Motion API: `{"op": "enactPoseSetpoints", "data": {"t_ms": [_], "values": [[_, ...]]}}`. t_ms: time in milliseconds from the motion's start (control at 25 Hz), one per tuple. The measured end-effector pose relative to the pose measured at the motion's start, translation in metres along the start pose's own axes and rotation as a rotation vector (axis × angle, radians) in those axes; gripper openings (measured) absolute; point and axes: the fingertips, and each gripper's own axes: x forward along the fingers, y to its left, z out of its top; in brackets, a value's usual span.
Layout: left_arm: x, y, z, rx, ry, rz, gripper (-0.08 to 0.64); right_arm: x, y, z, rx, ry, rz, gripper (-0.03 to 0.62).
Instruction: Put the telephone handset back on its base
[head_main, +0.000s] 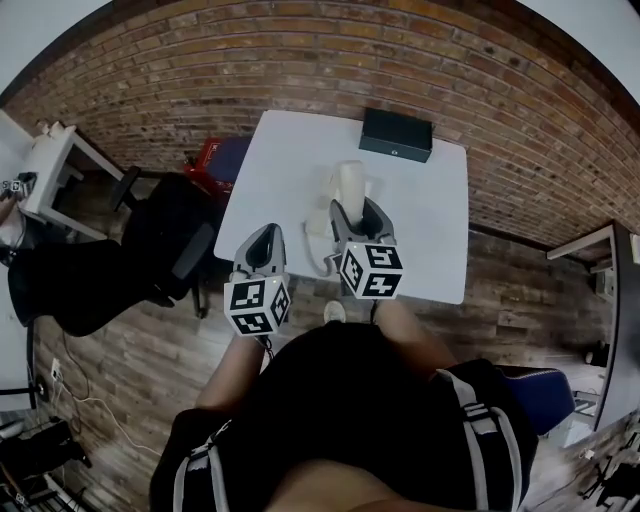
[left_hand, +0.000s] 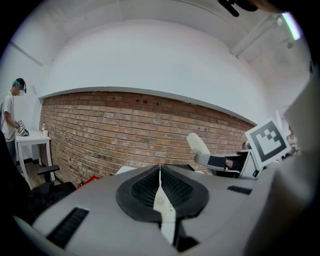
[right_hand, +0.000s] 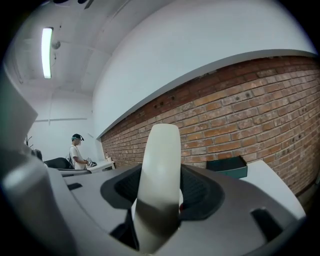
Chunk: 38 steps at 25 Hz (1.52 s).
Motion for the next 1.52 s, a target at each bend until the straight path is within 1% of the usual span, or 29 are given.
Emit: {"op": "enactPoseSetpoints", "data": {"t_ms": [240, 400, 560, 680, 920, 1120, 1240, 1360, 1520], "values": [[0.056, 0.003, 0.012, -0.011, 0.01, 0.002, 0.009, 0.04, -0.029, 0.005, 0.023, 0.038, 0.008, 0.206], [0.081, 0.004, 0.018, -0.02, 0.017, -0.002, 0.009, 0.057, -0.041, 0.007, 0.066, 0.066, 0.021, 0.206], [0.098, 0.008, 0.014, -0.025, 0.037, -0.022, 0.009, 0.067, -0.05, 0.005, 0.095, 0.072, -0.002, 0.207], [0.11, 0.012, 0.014, -0.023, 0.044, -0.052, 0.009, 0.075, -0.054, -0.002, 0.113, 0.088, -0.028, 0.207], [0.138, 0.026, 0.016, 0.002, 0.063, -0.149, 0.009, 0.093, -0.053, -0.016, 0.162, 0.105, -0.108, 0.207], [0.155, 0.049, 0.019, 0.033, 0.098, -0.236, 0.009, 0.113, -0.051, -0.027, 0.238, 0.122, -0.193, 0.207], [0.165, 0.066, 0.019, 0.038, 0.117, -0.275, 0.009, 0.126, -0.049, -0.039, 0.264, 0.142, -0.252, 0.207], [0.172, 0.08, 0.019, 0.037, 0.124, -0.297, 0.01, 0.137, -0.047, -0.058, 0.272, 0.187, -0.29, 0.207], [0.18, 0.096, 0.018, 0.02, 0.134, -0.304, 0.009, 0.149, -0.05, -0.09, 0.253, 0.286, -0.35, 0.207]]}}
